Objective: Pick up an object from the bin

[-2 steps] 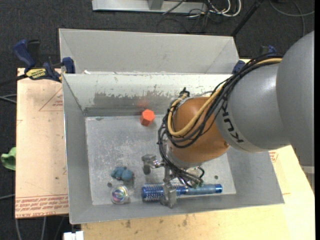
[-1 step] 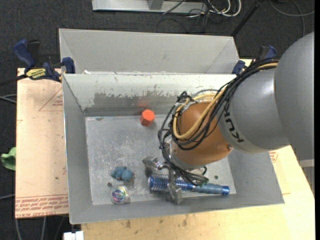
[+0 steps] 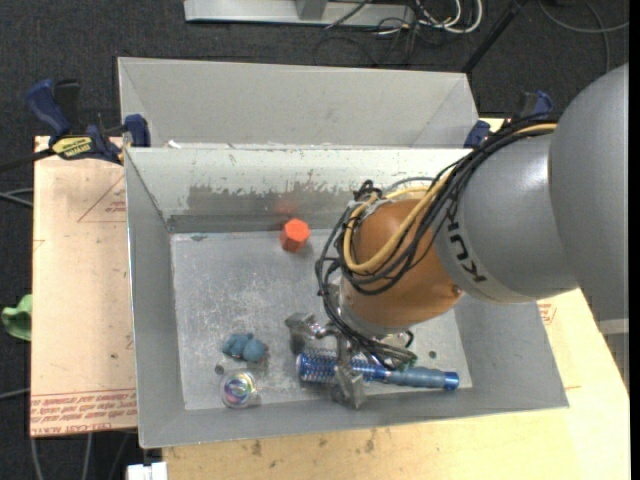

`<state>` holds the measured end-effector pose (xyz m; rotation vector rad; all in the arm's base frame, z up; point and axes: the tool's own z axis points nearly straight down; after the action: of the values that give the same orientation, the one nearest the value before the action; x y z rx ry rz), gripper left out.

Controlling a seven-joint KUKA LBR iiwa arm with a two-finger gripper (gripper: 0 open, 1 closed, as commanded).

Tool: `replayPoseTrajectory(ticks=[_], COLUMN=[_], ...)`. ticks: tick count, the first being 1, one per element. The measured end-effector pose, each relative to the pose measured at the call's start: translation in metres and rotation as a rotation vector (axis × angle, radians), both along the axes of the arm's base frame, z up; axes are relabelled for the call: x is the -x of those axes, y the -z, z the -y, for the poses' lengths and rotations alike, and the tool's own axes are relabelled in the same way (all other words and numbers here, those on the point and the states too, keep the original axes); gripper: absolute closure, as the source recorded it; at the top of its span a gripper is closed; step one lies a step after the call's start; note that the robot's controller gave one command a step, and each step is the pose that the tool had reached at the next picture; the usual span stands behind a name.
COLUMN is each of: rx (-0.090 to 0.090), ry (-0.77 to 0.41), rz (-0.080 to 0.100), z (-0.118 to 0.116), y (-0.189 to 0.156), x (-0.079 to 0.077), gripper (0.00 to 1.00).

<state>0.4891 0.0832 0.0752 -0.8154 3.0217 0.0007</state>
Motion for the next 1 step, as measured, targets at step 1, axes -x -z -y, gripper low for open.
replayPoseTrajectory(ticks=[1], rx=[0.002], ry=[0.0], rz=[-0.011], z=[0.0005], y=[0.0019], x=[0.0032], gripper=[1.0])
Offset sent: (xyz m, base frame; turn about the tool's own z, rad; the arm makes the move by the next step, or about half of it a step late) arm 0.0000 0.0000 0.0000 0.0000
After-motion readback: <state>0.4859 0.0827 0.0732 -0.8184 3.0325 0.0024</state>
